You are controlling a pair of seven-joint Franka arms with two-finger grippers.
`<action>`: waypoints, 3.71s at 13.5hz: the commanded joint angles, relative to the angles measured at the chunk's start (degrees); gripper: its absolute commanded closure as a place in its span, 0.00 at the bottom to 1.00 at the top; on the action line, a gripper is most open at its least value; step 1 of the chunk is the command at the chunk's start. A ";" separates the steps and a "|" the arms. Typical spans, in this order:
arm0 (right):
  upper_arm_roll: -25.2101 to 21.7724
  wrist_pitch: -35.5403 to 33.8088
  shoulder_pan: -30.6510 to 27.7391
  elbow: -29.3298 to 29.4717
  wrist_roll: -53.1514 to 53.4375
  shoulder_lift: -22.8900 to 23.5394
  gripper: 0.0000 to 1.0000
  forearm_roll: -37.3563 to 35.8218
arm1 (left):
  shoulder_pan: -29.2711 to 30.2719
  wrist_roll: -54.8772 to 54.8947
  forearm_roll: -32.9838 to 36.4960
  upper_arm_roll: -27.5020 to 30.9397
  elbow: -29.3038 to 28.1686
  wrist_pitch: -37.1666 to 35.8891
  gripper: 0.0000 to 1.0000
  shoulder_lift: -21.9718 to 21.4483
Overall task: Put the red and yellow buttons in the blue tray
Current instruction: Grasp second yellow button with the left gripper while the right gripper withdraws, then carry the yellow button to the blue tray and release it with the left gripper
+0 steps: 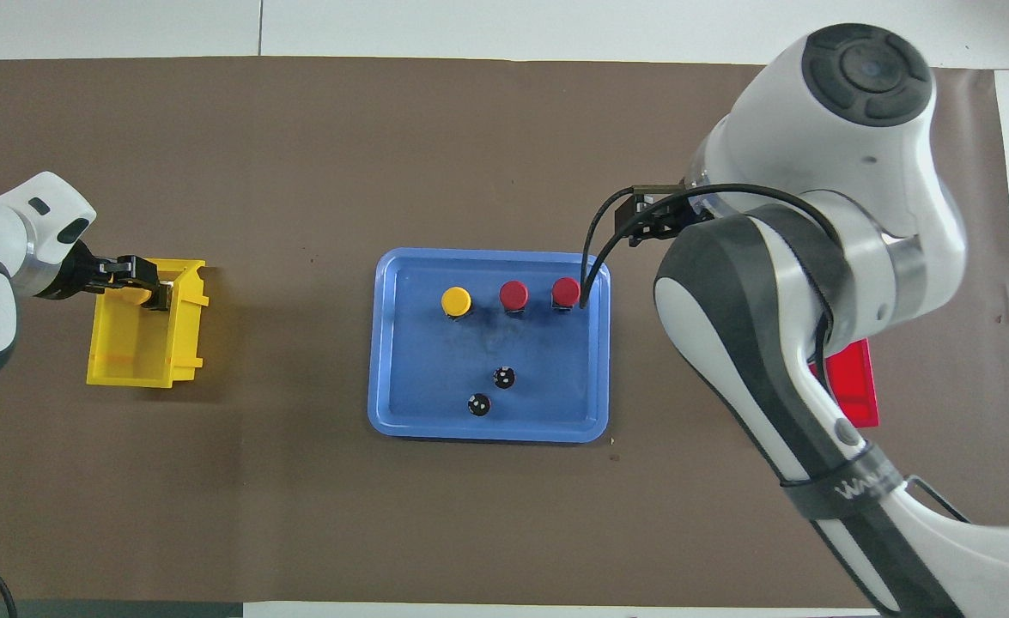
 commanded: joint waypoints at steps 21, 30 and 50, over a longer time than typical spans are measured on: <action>-2.46 -13.73 -22.97 -5.41 -24.41 -14.49 0.00 -2.75 | -3.61 -9.21 3.42 -1.12 14.89 -23.82 0.95 -1.06; -2.46 -13.99 -22.18 -5.94 -24.14 -14.76 0.00 -2.67 | -26.37 -40.15 -0.36 -1.74 15.97 -18.60 0.98 2.00; -2.11 -14.00 -21.83 -5.94 -24.15 -14.76 0.00 -2.23 | -32.81 -44.31 -1.59 -1.92 12.37 -1.35 0.53 11.77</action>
